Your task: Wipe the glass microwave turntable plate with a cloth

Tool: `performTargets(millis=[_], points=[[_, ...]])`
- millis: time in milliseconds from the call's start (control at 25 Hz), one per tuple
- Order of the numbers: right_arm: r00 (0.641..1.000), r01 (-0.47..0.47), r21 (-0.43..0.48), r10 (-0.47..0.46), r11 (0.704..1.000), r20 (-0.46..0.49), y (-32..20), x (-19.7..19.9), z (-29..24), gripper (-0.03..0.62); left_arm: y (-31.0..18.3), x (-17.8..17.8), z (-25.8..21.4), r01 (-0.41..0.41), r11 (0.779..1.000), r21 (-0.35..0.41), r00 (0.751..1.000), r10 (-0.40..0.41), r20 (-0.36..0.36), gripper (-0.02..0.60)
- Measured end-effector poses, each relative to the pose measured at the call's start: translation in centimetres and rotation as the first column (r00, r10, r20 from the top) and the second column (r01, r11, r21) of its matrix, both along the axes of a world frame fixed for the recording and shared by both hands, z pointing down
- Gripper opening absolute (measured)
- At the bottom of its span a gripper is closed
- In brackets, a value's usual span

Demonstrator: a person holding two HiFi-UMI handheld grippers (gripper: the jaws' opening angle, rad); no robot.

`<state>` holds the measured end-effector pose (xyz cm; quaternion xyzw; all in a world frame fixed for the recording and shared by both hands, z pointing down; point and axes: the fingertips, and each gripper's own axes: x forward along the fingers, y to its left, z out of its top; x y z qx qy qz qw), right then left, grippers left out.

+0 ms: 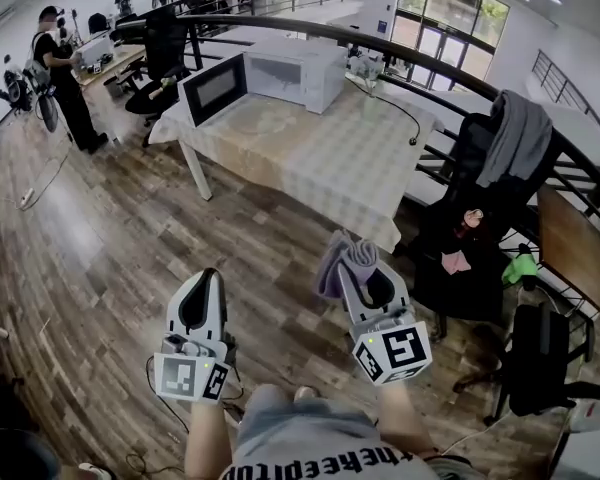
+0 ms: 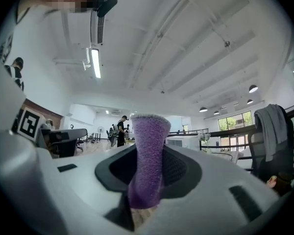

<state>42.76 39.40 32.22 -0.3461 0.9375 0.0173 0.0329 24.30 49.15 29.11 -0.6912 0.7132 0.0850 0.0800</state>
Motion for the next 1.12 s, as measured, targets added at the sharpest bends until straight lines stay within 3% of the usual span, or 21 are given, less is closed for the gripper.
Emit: performTargets(millis=[400, 760, 1120], points=[[1.000, 0.008, -0.029, -0.007, 1.000, 0.009, -5.1, -1.5, 0.7, 0.114, -5.4, -0.6, 0.3, -0.033, 0.999, -0.013, 0.999, 0.034, 0.029, 0.014], [0.999, -0.045, -0.009, 0.045, 0.999, 0.020, -12.8, -7.3, -0.8, 0.114, -13.2, -8.5, -0.3, -0.025, 1.000, 0.016, 1.000, 0.025, -0.002, 0.014], [0.996, -0.080, -0.007, 0.081, 0.997, 0.044, -19.6, -16.6, -2.4, 0.114, -20.3, -18.4, -2.1, -0.053, 0.998, 0.021, 0.998, 0.052, 0.041, 0.014]])
